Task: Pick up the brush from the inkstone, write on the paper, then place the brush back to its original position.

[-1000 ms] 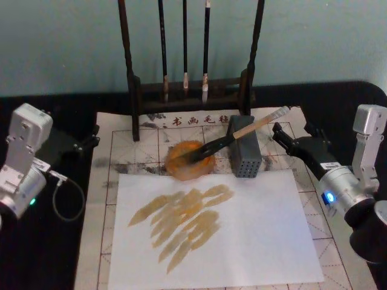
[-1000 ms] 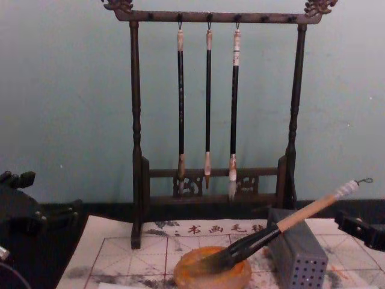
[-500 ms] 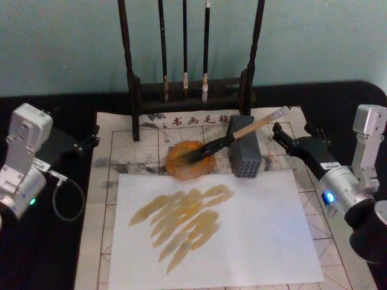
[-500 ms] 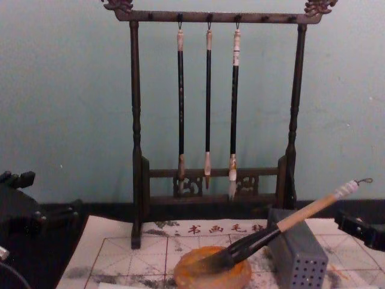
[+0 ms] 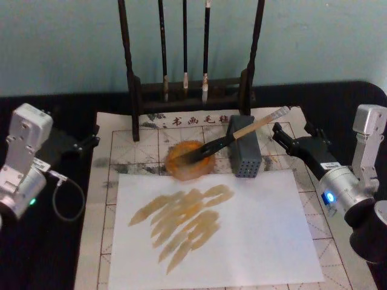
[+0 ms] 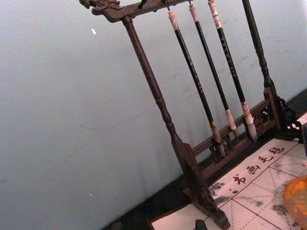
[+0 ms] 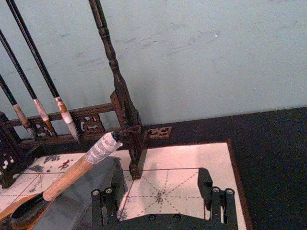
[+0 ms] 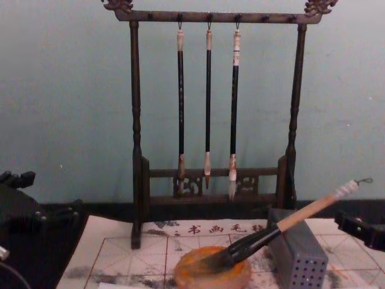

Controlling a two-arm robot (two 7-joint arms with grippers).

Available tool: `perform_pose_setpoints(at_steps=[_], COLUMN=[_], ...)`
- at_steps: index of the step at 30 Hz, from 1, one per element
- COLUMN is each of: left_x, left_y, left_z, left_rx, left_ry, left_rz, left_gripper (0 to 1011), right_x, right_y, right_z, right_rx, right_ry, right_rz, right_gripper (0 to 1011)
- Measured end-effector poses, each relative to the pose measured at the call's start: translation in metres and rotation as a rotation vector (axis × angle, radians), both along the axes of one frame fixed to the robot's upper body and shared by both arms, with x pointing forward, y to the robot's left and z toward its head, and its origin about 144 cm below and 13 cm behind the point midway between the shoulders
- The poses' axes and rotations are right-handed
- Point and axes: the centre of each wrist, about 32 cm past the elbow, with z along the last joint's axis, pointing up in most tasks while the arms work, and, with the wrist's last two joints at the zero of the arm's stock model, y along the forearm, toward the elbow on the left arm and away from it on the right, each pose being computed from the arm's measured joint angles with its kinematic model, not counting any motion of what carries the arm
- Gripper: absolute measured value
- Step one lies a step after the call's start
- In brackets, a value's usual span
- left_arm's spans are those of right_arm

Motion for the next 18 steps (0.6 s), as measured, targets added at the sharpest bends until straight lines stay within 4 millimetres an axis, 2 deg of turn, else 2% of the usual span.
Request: perform_pose_setpoints(at_steps=[18], left_x=[0.0000], left_y=[0.0000], left_z=[0.0000], left_rx=[0.000], left_ry=[0.000], left_rz=[0.000], left_gripper=[1001], right_x=[0.0000], right_y=[0.0000], right_z=[0.0000], right_rx=[0.000], right_ry=[0.000], right_rz=[0.000], right_gripper=[1000])
